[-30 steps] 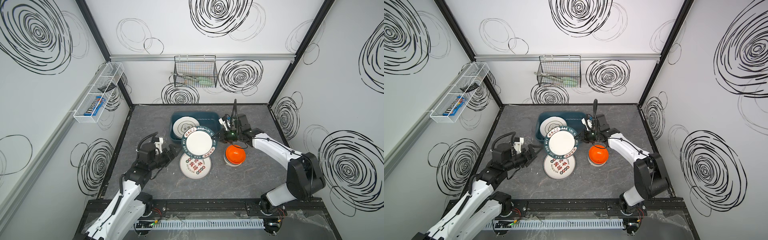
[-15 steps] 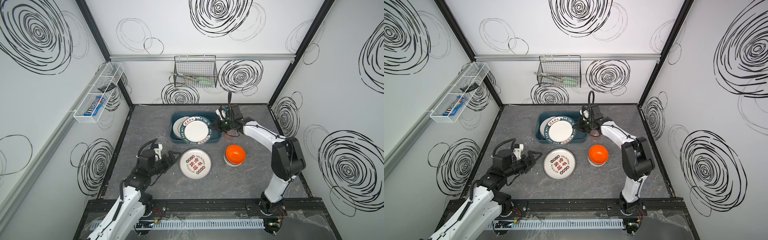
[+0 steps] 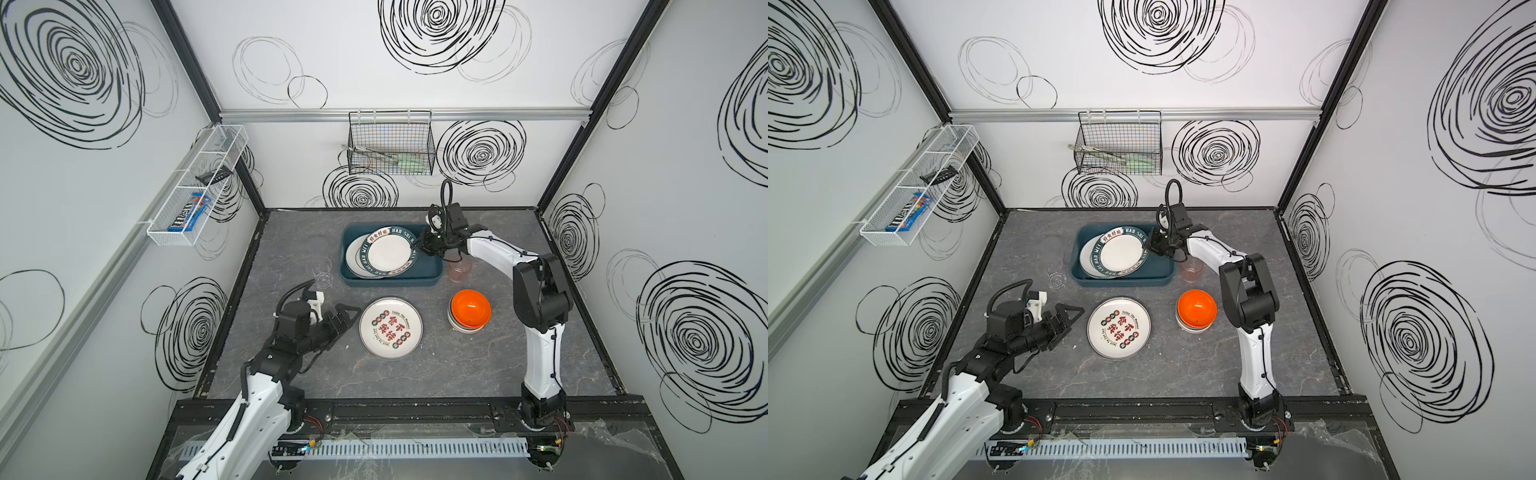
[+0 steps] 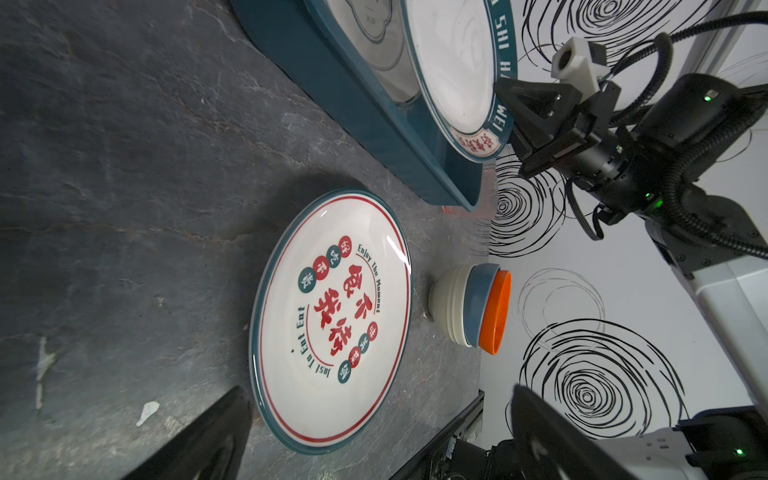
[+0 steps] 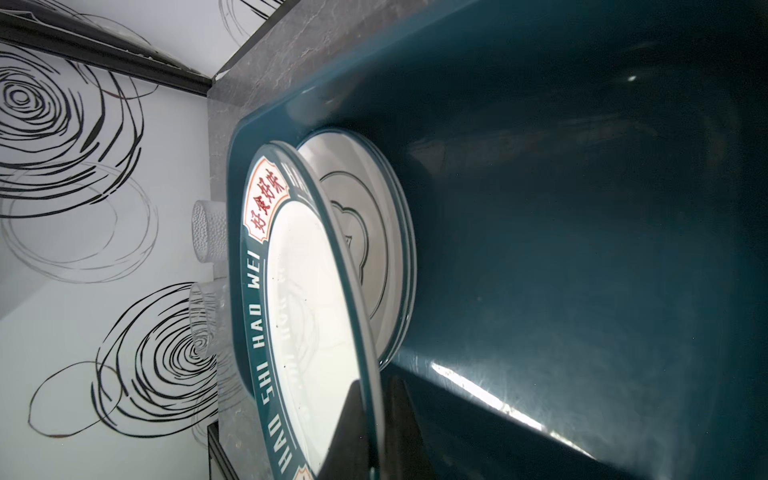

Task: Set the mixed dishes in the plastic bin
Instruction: 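Lower the held green-rimmed plate into the teal bin with the right gripper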

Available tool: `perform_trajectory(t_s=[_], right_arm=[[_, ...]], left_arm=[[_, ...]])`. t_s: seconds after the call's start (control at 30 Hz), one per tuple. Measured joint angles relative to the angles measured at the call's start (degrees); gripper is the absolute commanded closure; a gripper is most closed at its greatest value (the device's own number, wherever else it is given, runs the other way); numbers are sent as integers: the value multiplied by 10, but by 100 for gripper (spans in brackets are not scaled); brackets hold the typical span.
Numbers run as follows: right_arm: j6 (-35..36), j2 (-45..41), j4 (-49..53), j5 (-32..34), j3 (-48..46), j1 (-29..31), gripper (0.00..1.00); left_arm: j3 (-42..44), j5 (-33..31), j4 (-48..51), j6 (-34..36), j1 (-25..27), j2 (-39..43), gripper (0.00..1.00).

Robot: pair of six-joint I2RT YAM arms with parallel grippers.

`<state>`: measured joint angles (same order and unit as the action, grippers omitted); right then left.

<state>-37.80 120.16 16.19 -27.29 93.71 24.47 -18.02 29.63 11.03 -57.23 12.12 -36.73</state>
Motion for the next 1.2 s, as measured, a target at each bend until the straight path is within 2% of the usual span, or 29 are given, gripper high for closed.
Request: perform_trajectory(t_s=[0.57,1.2], right_arm=[[-9,97,30,26,102,11,99],[-7,137,60,36,165,28,99]], left_arm=[[6,0,1,0,-3,1,0],[6,-1,13,0,-3,5,0]])
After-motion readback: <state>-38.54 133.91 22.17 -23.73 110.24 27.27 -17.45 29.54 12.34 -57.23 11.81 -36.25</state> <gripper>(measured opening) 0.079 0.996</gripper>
